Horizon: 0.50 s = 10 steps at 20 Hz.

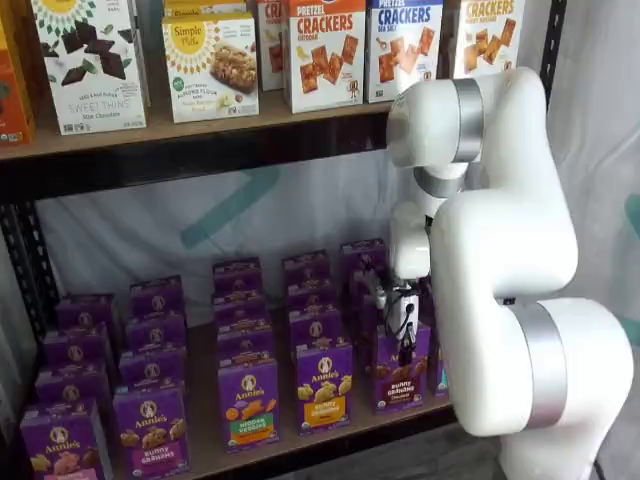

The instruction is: Pick up the purple box with a brown patch in the center, on the bottom shelf, the fifth box from the left

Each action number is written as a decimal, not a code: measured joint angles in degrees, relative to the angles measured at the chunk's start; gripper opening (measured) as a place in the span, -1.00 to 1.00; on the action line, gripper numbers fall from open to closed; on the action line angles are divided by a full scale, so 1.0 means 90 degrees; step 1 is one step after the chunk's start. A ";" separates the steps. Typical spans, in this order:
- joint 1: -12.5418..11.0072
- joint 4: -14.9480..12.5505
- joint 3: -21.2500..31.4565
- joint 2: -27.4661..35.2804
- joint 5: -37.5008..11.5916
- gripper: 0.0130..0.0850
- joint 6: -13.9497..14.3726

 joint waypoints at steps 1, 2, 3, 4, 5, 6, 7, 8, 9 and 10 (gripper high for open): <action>-0.0006 0.0004 0.0000 0.0035 -0.0058 1.00 -0.0010; -0.0009 0.0049 0.0007 0.0058 -0.0111 1.00 -0.0056; -0.0011 0.0148 0.0022 0.0080 -0.0179 1.00 -0.0151; -0.0012 0.0254 0.0032 0.0092 -0.0220 1.00 -0.0250; -0.0012 0.0374 0.0041 0.0097 -0.0244 0.89 -0.0362; -0.0011 0.0483 0.0045 0.0097 -0.0250 0.89 -0.0462; -0.0009 0.0592 0.0054 0.0094 -0.0264 0.78 -0.0560; -0.0007 0.0661 0.0063 0.0087 -0.0275 0.78 -0.0621; -0.0006 0.0718 0.0073 0.0077 -0.0287 0.67 -0.0675; -0.0005 0.0744 0.0088 0.0061 -0.0294 0.56 -0.0698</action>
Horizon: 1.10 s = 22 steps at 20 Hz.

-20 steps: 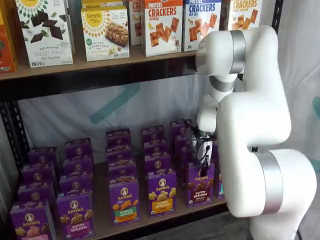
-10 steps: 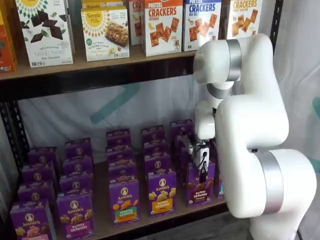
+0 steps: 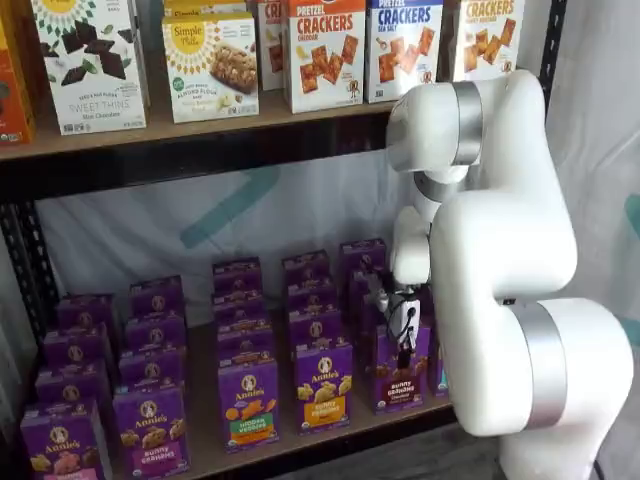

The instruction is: Pick up the purple box with a brown patch in the center, on the bottom shelf, the fifth box from the left

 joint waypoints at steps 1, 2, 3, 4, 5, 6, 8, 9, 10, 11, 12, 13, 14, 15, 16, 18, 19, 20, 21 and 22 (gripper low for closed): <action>0.0001 0.0010 0.0008 -0.0008 -0.0001 0.56 -0.0009; 0.0004 0.0028 0.0017 -0.0017 -0.0002 0.44 -0.0023; 0.0008 0.0051 0.0029 -0.0027 -0.0007 0.44 -0.0041; 0.0013 0.0074 0.0048 -0.0039 -0.0020 0.33 -0.0057; 0.0016 0.0071 0.0061 -0.0047 -0.0028 0.33 -0.0051; 0.0019 0.0060 0.0077 -0.0054 -0.0045 0.33 -0.0038; 0.0025 0.0040 0.0097 -0.0066 -0.0048 0.33 -0.0015; 0.0030 0.0048 0.0109 -0.0073 -0.0051 0.33 -0.0018; 0.0035 0.0059 0.0128 -0.0083 -0.0065 0.33 -0.0024; 0.0038 0.0061 0.0147 -0.0091 -0.0080 0.22 -0.0023; 0.0041 0.0071 0.0160 -0.0097 -0.0089 0.22 -0.0030; 0.0045 0.0089 0.0178 -0.0105 -0.0103 0.11 -0.0044; 0.0047 0.0101 0.0191 -0.0111 -0.0113 0.00 -0.0052; 0.0049 0.0110 0.0204 -0.0117 -0.0121 0.00 -0.0059; 0.0051 0.0125 0.0217 -0.0123 -0.0129 -0.11 -0.0072; 0.0055 0.0150 0.0244 -0.0132 -0.0159 -0.11 -0.0092; 0.0056 0.0134 0.0255 -0.0138 -0.0161 -0.11 -0.0077; 0.0056 0.0126 0.0266 -0.0142 -0.0165 -0.11 -0.0071; 0.0056 0.0133 0.0276 -0.0147 -0.0171 -0.11 -0.0077; 0.0057 0.0154 0.0293 -0.0153 -0.0185 -0.11 -0.0094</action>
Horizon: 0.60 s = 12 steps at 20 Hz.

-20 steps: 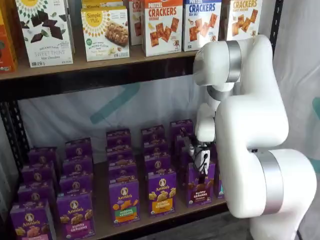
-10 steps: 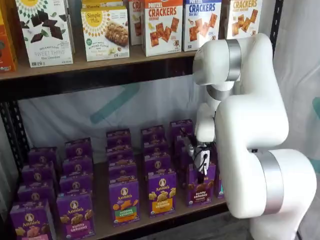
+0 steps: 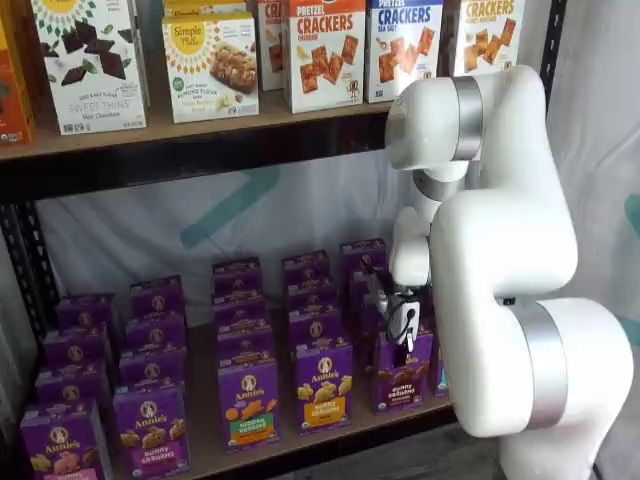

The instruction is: Pick up the purple box with a brown patch in the center, on the bottom shelf, the fifth box from the left

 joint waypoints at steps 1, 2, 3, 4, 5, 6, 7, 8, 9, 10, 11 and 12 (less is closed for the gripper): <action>0.0003 0.0034 0.0019 -0.0007 -0.0021 -0.11 -0.0031; 0.0006 0.0079 0.0037 -0.0014 -0.0043 -0.22 -0.0070; 0.0012 0.0165 0.0051 -0.0021 -0.0060 -0.33 -0.0147; 0.0021 0.0299 0.0066 -0.0030 -0.0076 -0.33 -0.0266; 0.0027 0.0391 0.0075 -0.0037 -0.0080 -0.44 -0.0344; 0.0032 0.0476 0.0084 -0.0047 -0.0081 -0.44 -0.0421; 0.0035 0.0528 0.0093 -0.0059 -0.0079 -0.56 -0.0465; 0.0036 0.0543 0.0097 -0.0064 -0.0075 -0.56 -0.0478; 0.0039 0.0557 0.0102 -0.0069 -0.0075 -0.56 -0.0488; 0.0042 0.0568 0.0107 -0.0078 -0.0066 -0.56 -0.0495; 0.0044 0.0565 0.0111 -0.0085 -0.0055 -0.56 -0.0489; 0.0045 0.0543 0.0115 -0.0093 -0.0040 -0.56 -0.0467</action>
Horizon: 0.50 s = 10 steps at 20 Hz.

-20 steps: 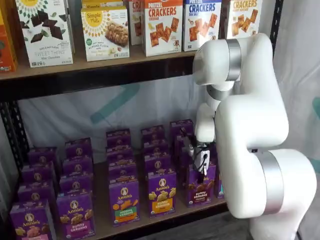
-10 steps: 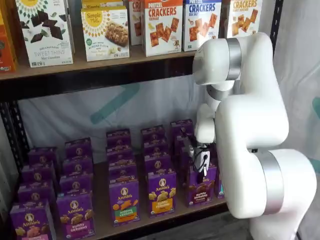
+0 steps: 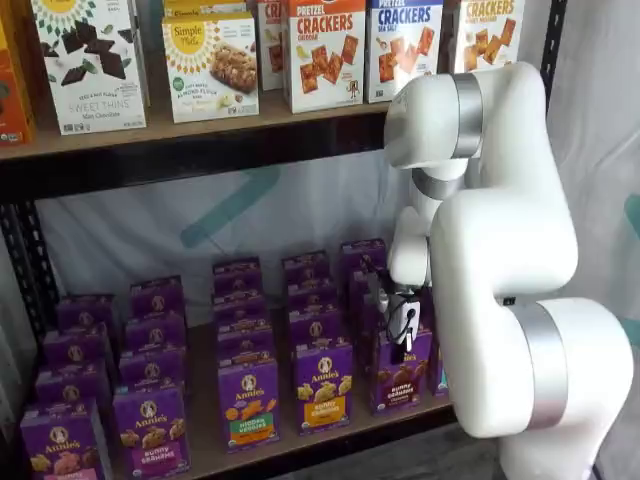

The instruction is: Pick up the purple box with a brown patch in the center, on the bottom shelf, the fifth box from the left

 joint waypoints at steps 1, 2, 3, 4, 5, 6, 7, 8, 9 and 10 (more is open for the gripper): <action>0.0001 -0.0036 0.0006 -0.0012 0.0025 -0.56 0.0036; 0.0006 -0.0048 0.0025 -0.0032 0.0047 -0.56 0.0052; 0.0015 -0.0016 0.0046 -0.0053 0.0062 -0.56 0.0031; 0.0030 0.0058 0.0080 -0.0083 0.0073 -0.56 -0.0023; 0.0044 0.0131 0.0116 -0.0116 0.0090 -0.56 -0.0078; 0.0059 0.0185 0.0175 -0.0157 0.0086 -0.56 -0.0115; 0.0072 0.0226 0.0241 -0.0201 0.0081 -0.56 -0.0140; 0.0083 0.0261 0.0306 -0.0250 0.0085 -0.56 -0.0163; 0.0094 0.0267 0.0400 -0.0308 0.0061 -0.56 -0.0160; 0.0108 0.0265 0.0509 -0.0372 0.0008 -0.56 -0.0149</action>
